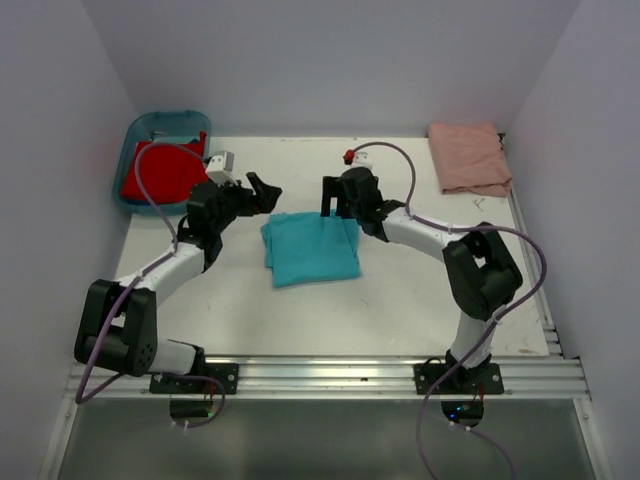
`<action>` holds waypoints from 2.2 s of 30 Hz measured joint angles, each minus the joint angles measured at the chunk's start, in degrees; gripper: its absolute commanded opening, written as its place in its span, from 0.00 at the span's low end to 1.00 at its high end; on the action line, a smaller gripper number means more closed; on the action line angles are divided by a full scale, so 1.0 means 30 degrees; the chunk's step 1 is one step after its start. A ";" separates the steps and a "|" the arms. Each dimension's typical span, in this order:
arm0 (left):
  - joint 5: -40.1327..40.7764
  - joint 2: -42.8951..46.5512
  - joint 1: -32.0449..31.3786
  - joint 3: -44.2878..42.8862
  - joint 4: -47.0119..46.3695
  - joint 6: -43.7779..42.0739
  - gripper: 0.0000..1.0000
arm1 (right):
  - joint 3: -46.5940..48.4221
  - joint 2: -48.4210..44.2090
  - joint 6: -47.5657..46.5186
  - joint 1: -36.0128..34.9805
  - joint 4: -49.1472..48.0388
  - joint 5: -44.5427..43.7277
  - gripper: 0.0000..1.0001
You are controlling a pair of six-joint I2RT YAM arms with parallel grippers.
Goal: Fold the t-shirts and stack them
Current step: Fold the tshirt, then neatly place the folded tshirt to the corner
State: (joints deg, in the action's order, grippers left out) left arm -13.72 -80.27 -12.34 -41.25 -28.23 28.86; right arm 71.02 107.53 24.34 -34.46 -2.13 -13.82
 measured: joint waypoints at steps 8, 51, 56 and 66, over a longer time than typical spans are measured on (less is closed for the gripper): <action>-0.0998 0.0146 -0.1326 0.0335 0.1851 -0.0036 0.59 | -0.0954 -0.3126 0.0481 0.0044 0.2106 -0.1508 0.99; -0.5253 -0.7140 -0.2324 0.1013 0.0561 0.0823 0.00 | -0.6098 0.0729 0.5858 0.1821 -0.6433 1.2713 0.37; -0.5231 -0.7133 -0.2324 0.1224 0.0146 0.1035 0.00 | -0.5224 0.2142 0.6237 0.1800 -0.6645 1.3478 0.00; -0.4969 -0.5683 -0.2324 0.1523 0.1559 0.1005 0.00 | -0.6040 0.0066 0.6069 0.1909 -0.4517 1.2546 0.00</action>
State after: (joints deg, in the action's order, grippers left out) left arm -28.62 -97.32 -19.31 -36.69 -23.55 31.88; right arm 52.90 107.72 42.54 -28.73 -15.68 23.81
